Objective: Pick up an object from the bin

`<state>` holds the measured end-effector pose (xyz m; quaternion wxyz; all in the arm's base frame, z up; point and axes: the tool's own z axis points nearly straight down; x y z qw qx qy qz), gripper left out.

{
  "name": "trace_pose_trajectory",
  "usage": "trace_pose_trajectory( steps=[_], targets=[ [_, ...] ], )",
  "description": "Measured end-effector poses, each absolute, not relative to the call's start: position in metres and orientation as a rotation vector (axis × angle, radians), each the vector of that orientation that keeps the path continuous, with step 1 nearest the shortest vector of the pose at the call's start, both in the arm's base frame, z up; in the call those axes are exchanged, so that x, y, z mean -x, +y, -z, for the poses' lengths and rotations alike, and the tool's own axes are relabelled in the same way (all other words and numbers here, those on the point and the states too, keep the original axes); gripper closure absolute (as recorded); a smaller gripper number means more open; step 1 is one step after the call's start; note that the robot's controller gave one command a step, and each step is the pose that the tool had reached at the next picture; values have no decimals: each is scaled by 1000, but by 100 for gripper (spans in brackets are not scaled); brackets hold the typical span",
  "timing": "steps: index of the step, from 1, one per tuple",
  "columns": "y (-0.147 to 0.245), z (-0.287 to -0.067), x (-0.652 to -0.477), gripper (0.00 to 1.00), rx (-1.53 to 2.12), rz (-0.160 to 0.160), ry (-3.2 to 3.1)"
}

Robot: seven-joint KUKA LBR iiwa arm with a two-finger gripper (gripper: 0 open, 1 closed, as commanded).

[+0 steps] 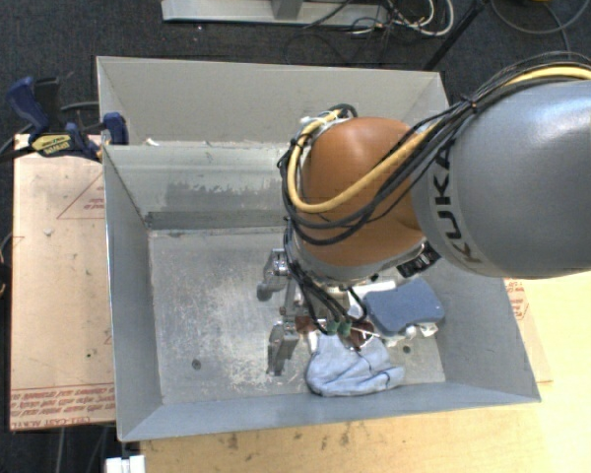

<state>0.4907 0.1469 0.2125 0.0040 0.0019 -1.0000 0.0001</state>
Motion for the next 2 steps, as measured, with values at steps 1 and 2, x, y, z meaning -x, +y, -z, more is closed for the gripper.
trace_pose_trajectory(
  steps=[1, 2],
  targets=[
    [146, -217, -493, 100, 1, 2, -3141],
    [146, -217, -493, 100, 1, 2, -3141]
  ],
)
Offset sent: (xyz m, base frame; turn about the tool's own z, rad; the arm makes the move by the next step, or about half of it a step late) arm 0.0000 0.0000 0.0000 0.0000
